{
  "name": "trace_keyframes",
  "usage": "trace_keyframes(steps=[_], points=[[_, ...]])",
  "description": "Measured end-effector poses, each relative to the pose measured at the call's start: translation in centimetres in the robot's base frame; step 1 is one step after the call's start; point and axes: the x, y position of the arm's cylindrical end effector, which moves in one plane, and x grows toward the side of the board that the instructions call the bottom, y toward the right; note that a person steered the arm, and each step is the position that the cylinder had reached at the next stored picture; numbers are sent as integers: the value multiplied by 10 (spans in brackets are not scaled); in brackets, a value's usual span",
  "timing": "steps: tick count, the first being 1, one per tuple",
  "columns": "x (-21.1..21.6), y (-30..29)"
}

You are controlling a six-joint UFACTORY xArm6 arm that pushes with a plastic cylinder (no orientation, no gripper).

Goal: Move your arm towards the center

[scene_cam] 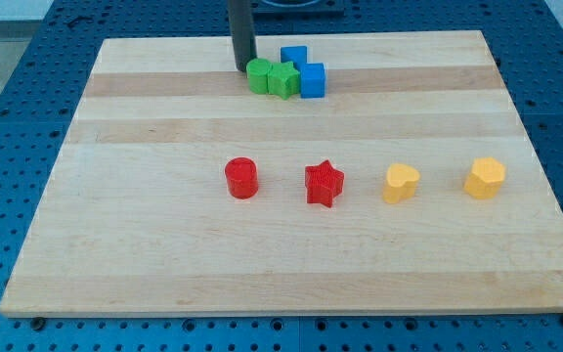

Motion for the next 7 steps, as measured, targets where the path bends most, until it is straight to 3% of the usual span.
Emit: trace_keyframes(steps=[1,2,4,7], points=[[0,17],[13,-6],[57,-45],[125,-34]])
